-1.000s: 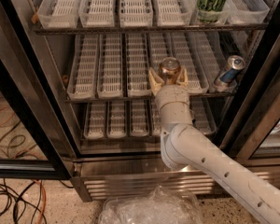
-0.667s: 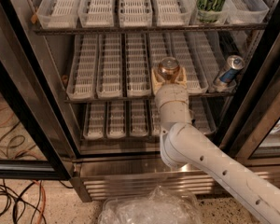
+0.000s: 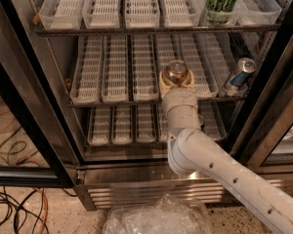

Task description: Pick orange can from middle shelf of fridge

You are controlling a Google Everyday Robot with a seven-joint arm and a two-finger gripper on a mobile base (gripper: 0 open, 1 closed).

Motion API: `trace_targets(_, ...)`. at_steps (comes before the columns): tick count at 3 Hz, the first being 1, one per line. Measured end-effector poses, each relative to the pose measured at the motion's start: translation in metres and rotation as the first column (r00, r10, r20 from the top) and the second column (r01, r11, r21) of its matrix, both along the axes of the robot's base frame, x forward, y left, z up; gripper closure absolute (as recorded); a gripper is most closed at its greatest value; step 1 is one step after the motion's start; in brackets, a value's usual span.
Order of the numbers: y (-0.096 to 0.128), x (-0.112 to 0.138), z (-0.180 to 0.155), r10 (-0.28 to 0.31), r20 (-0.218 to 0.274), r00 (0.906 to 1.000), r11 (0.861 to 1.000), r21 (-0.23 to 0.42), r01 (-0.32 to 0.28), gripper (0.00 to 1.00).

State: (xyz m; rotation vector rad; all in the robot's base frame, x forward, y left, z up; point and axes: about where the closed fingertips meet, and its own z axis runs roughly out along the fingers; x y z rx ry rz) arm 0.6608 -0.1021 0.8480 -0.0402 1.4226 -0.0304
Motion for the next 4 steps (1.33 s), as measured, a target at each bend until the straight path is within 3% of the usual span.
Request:
trace_targets(1,0.000,0.000,0.000,0.000,0.000,1.0000,1.000,0.000,0.000,1.00)
trace_targets(4,0.001,-0.002,0.017,0.011,0.031,0.9995,1.000,-0.010,-0.010,1.00)
